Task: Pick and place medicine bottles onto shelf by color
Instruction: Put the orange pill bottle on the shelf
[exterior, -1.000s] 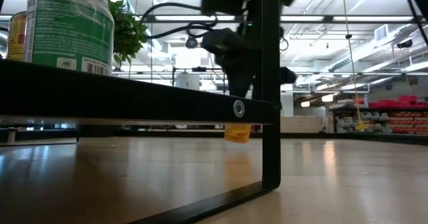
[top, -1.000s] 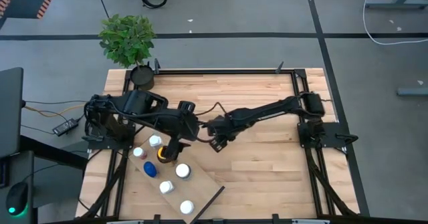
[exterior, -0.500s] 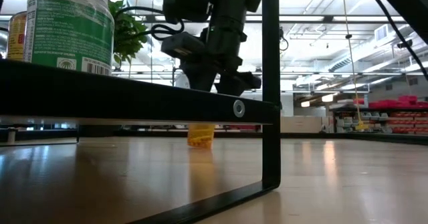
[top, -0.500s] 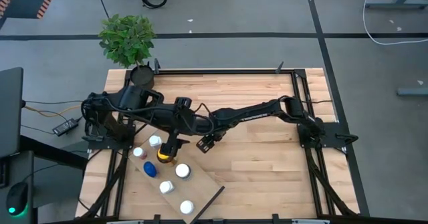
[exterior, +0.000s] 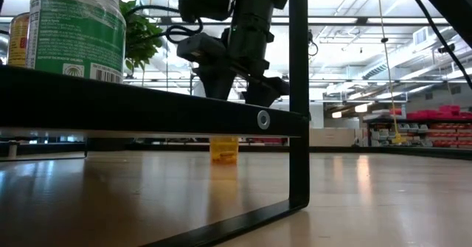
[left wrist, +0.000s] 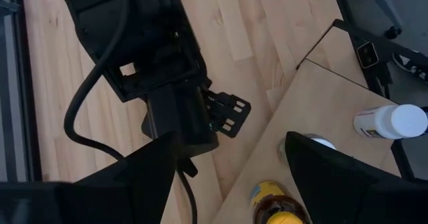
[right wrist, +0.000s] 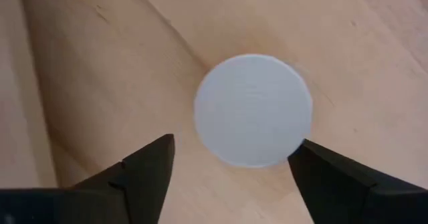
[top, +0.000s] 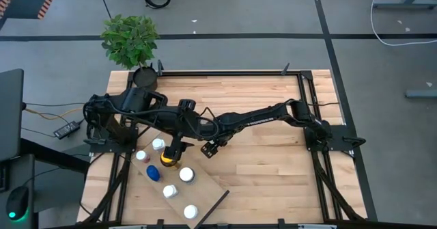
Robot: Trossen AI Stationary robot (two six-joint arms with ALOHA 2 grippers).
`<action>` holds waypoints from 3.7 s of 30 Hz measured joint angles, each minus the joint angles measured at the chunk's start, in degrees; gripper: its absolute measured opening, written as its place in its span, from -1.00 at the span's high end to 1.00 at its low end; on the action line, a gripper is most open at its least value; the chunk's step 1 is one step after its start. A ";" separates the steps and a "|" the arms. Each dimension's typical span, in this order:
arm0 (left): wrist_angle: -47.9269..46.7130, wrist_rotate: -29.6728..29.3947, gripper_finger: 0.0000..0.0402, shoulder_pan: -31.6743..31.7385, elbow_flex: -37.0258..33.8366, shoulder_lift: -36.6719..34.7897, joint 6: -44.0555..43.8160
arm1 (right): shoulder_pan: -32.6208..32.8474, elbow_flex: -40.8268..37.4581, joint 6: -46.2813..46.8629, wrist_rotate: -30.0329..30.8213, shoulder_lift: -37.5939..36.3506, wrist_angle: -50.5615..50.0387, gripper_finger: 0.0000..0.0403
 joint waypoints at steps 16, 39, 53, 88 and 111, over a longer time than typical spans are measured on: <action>-0.03 1.25 -0.40 -0.04 -0.02 -0.74 1.49 | 2.37 10.67 -12.92 12.15 -0.26 -22.45 -0.67; 0.44 10.65 -0.11 12.53 -1.86 -8.47 13.13 | 12.24 3.10 -15.49 29.22 -20.58 -19.39 -0.60; 4.38 15.93 -0.13 18.83 -1.86 2.54 9.02 | 13.71 -38.42 -13.19 24.10 -58.21 -0.99 -0.50; 2.48 16.79 -0.22 15.30 -1.92 30.71 5.03 | 14.33 -67.74 -17.55 26.26 -80.99 19.10 -0.42; 5.19 17.81 -0.29 17.40 -10.43 30.62 7.19 | 26.75 -100.55 0.00 34.56 -92.06 65.43 -0.22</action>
